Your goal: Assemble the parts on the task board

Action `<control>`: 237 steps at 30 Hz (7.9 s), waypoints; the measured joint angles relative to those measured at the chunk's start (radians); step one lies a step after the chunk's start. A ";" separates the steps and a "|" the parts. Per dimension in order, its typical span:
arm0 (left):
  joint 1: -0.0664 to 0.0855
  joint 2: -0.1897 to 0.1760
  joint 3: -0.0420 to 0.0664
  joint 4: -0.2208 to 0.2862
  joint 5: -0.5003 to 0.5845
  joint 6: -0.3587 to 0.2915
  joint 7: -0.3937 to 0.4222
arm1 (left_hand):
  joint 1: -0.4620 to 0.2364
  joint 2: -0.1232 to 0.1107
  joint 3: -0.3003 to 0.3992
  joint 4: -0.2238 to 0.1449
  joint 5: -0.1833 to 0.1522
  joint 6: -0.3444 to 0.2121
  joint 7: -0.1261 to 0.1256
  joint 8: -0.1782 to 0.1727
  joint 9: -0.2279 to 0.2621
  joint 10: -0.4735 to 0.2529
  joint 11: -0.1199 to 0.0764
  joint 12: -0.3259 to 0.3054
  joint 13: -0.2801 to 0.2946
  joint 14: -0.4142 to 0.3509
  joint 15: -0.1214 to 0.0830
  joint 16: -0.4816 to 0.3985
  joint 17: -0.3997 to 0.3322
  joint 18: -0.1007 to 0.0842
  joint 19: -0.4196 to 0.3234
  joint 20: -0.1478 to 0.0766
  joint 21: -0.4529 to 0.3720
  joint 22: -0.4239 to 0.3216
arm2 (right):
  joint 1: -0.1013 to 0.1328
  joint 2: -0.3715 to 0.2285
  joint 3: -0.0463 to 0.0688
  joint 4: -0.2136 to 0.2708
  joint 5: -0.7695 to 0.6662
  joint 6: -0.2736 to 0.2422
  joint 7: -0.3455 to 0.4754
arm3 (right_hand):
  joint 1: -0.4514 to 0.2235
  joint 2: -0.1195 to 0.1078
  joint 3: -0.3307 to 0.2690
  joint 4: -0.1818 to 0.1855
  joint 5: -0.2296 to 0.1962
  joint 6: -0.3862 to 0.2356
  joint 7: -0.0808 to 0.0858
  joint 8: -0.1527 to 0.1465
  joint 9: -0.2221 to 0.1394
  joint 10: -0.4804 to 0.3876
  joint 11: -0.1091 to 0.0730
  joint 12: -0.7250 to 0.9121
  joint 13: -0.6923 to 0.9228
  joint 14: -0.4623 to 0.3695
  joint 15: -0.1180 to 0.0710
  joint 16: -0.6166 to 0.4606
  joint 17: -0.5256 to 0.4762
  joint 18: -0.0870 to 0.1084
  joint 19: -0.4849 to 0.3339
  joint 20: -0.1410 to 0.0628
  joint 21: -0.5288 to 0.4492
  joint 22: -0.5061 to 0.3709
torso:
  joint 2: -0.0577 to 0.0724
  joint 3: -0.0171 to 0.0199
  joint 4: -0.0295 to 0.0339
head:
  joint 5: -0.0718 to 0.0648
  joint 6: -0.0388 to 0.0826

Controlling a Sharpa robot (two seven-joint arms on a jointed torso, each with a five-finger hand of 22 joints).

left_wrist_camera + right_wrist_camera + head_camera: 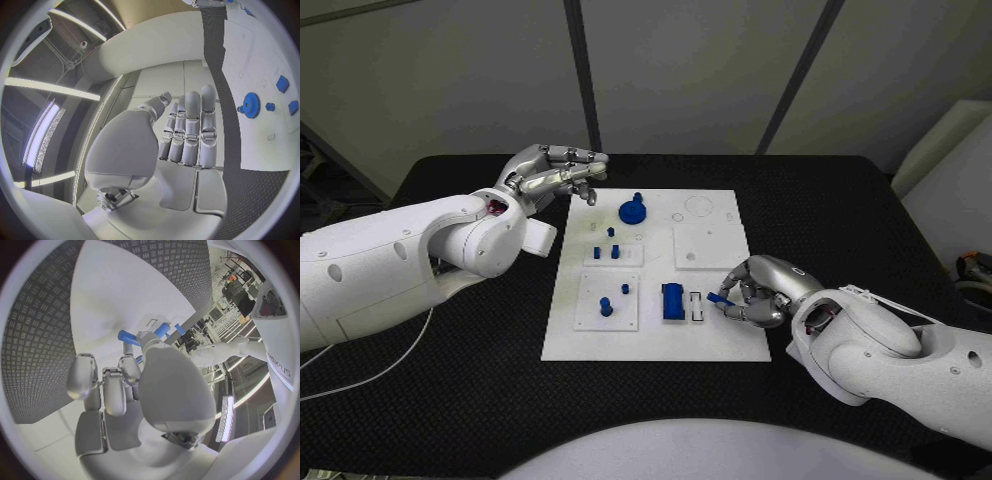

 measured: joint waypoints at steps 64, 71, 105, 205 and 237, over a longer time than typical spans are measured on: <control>0.000 0.000 0.000 0.002 0.000 0.001 -0.005 | 0.000 0.000 0.000 0.000 0.000 0.000 0.000 0.000 0.000 0.000 0.000 0.000 0.001 -0.003 0.003 0.000 0.000 0.000 0.004 0.004 0.000 -0.001 | 0.001 0.083 0.000 -0.065 0.070 0.054 0.010 | -0.296 0.055 -0.122 0.010 -0.164 0.052 -0.039 0.058 0.057 0.066 -0.030 0.070 0.035 -0.002 -0.013 0.015 0.000 0.000 0.029 -0.014 0.019 0.030 | 0.000 0.0003 -0.0008 | 0.010 -0.006; 0.000 0.000 0.000 0.001 0.000 0.001 -0.005 | 0.000 0.000 0.000 0.000 0.000 0.000 0.000 0.000 0.000 0.000 0.000 0.000 0.001 -0.003 0.003 0.000 0.000 0.000 0.004 0.004 0.000 -0.001 | 0.001 0.059 0.000 -0.049 0.069 0.054 0.030 | -0.238 0.047 -0.152 -0.010 -0.307 0.053 -0.039 0.061 0.061 0.066 -0.030 0.070 0.034 0.000 -0.015 0.015 0.000 0.000 0.029 -0.014 0.019 0.033 | -0.001 0.0004 -0.0008 | 0.010 -0.004; -0.005 0.003 0.000 -0.005 0.000 0.004 -0.006 | 0.000 0.000 -0.003 0.003 0.000 -0.004 0.004 0.000 0.000 -0.004 0.004 0.000 0.001 -0.003 0.003 0.000 0.000 0.000 0.004 0.004 -0.004 -0.002 | 0.000 0.046 0.000 -0.069 0.049 0.052 0.118 | -0.192 0.078 -0.226 0.001 -0.415 0.053 -0.039 0.073 0.065 0.073 -0.030 0.080 0.035 0.000 -0.015 0.019 0.000 0.000 0.036 -0.014 0.019 0.040 | 0.000 0.0001 -0.0001 | 0.009 -0.002; -0.009 0.007 0.000 -0.007 0.000 0.005 -0.007 | 0.000 0.000 -0.003 0.003 0.000 -0.004 0.004 0.000 -0.001 -0.007 0.001 0.004 0.001 -0.003 0.003 0.000 0.000 0.000 0.004 0.004 -0.004 -0.003 | 0.000 0.076 0.000 -0.113 0.014 0.080 0.164 | -0.093 0.096 -0.269 -0.030 -0.505 0.053 -0.040 0.089 0.070 0.083 -0.033 0.102 0.038 -0.004 -0.018 0.023 0.000 0.000 0.036 -0.014 0.019 0.040 | -0.001 0.0005 -0.0008 | 0.003 0.001; -0.027 0.091 -0.001 -0.185 0.089 -0.021 0.031 | -0.004 0.004 -0.051 0.062 0.000 -0.011 0.004 0.021 -0.006 -0.020 0.021 -0.069 -0.060 -0.130 0.066 -0.469 -0.230 0.000 -0.253 0.089 -0.323 -0.254 | 0.070 0.221 0.047 -0.537 0.927 0.102 0.689 | 0.098 0.166 -0.243 -0.044 -0.389 -0.121 0.092 -0.113 -0.111 -0.370 0.113 -0.923 -0.803 -0.400 0.133 -1.034 -0.747 0.094 -0.554 0.129 -0.866 -0.726 | -0.051 -0.0174 -0.0115 | -0.011 0.065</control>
